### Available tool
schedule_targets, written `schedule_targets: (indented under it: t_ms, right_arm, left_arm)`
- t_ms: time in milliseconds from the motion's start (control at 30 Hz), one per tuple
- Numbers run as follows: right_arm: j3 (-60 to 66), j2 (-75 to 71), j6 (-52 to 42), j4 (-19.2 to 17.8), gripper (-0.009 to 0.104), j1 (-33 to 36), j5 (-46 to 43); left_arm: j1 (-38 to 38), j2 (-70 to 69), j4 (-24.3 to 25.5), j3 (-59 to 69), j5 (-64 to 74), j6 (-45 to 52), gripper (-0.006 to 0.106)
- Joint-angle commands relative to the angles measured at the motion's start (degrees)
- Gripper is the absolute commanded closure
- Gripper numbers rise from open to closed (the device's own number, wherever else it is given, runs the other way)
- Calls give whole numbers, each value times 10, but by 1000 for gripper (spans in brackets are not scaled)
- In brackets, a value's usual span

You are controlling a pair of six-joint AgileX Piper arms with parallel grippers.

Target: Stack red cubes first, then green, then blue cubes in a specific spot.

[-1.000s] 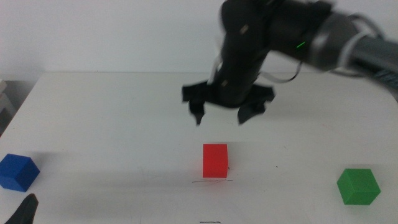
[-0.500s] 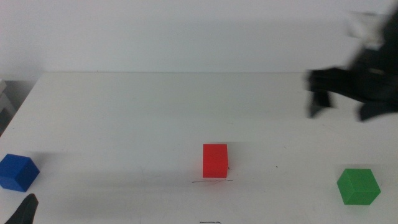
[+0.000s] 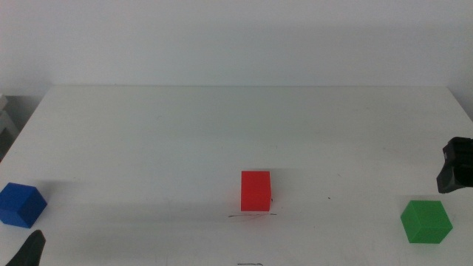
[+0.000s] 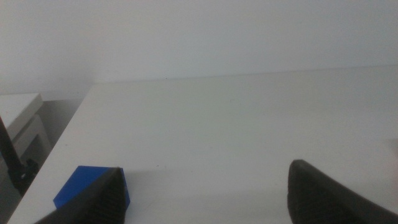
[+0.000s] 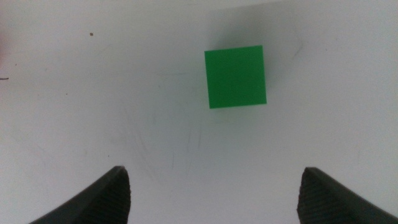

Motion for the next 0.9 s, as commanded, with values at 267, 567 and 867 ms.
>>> schedule_targets:
  t_ms: [267,567,867]
  right_arm:
    - [-12,-11,-72,-11,9,-6,-39]
    - [-12,23,-59,-23,7,-10,-44]
    - [-12,70,-42,-25,7,-10,-47]
  left_arm:
    - [1,-15,-6,0,-43,-5,13]
    - [1,-15,-6,0,-43,-5,13]
    - [1,-15,-6,0,-43,-5,13]
